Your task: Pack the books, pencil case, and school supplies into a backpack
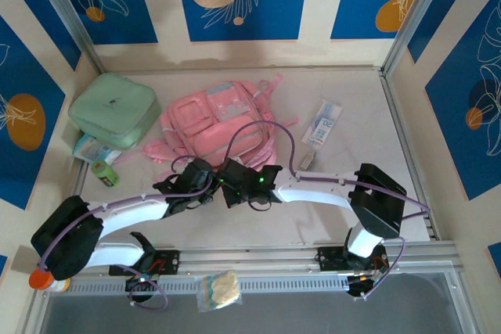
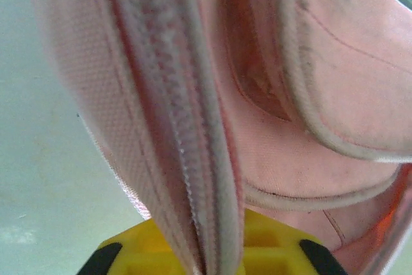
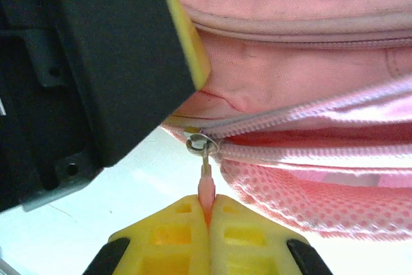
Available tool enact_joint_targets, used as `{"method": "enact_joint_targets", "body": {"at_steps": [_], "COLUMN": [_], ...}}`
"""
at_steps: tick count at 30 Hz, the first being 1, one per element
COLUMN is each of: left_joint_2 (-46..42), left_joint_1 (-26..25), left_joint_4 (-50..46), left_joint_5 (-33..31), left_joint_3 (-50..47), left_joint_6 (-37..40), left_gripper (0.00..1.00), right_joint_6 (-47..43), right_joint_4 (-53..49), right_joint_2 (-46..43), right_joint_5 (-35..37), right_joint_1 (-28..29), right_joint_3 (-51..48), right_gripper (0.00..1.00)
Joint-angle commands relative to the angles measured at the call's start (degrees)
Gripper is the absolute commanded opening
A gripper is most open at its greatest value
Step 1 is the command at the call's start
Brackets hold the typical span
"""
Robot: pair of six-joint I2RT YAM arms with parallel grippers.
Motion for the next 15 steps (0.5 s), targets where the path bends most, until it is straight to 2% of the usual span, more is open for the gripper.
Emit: {"method": "enact_joint_targets", "body": {"at_steps": [1, 7, 10, 15], "left_joint_2": [-2.97, -9.06, -11.63, -14.58], "left_joint_1": [0.17, 0.52, 2.42, 6.57], "left_joint_4": [-1.86, -10.11, -11.19, -15.86], "left_joint_5": [-5.46, -8.95, -7.21, -1.14], "left_joint_3": [0.87, 1.3, 0.98, 3.35], "left_joint_6": [1.7, 5.06, 7.38, 16.61], "left_gripper": [0.03, 0.0, 0.0, 0.0], "right_joint_6": [1.6, 1.52, 0.52, -3.44], "right_joint_4": [-4.34, -6.8, -7.67, -7.38], "right_joint_2": [-4.43, -8.67, -11.12, -14.29], "right_joint_5": [2.24, 2.78, 2.75, 1.15], "right_joint_1": [-0.67, -3.4, -5.23, -8.8], "right_joint_3": [-1.81, -5.09, -6.65, -8.9], "right_gripper": [0.0, 0.0, 0.0, 0.0]}}
